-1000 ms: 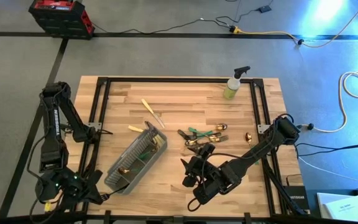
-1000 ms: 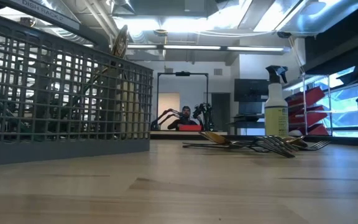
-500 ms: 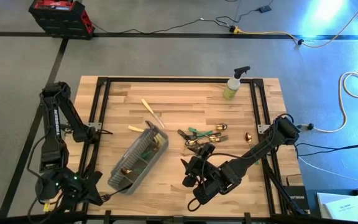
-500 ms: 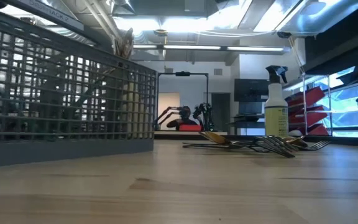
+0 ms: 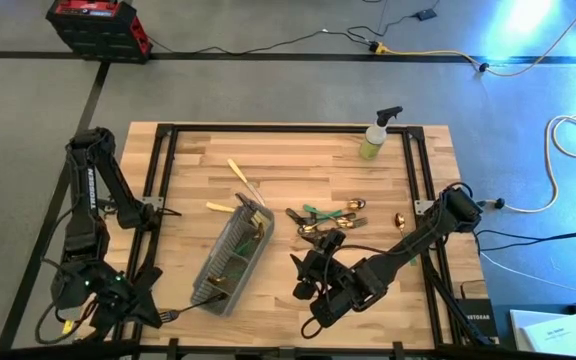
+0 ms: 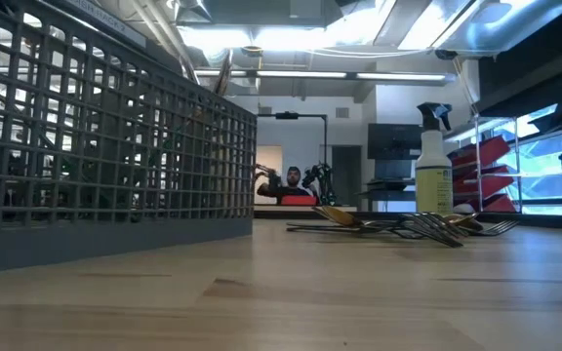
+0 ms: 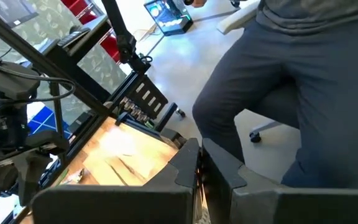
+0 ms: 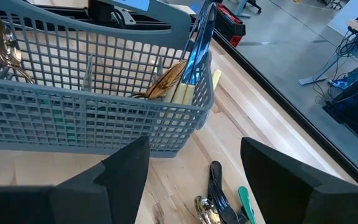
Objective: Sort silverware
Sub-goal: Put the fork into the silverware tray
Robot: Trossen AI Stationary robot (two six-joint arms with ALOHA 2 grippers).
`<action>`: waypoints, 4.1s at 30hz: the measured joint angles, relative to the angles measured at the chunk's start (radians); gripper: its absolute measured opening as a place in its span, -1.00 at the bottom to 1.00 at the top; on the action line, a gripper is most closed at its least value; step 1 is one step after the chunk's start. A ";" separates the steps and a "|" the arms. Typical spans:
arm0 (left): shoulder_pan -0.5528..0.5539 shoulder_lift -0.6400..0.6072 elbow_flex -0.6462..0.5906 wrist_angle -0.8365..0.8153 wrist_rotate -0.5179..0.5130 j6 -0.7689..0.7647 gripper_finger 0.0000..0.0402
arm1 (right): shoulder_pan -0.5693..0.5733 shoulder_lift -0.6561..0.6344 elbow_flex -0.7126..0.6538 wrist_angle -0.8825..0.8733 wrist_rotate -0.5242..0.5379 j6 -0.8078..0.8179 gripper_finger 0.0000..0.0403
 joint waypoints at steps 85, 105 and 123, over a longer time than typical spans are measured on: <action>0.762 0.143 0.241 -0.424 1.212 0.353 -1.00 | -0.032 0.069 0.000 -0.010 -0.052 -0.013 0.17; 0.755 0.143 0.241 -0.396 1.156 0.273 -1.00 | -0.032 0.069 0.000 -0.010 -0.053 -0.013 0.17; 0.755 0.143 0.240 -0.389 1.106 0.187 -0.61 | -0.032 0.069 0.000 -0.010 -0.053 -0.013 0.17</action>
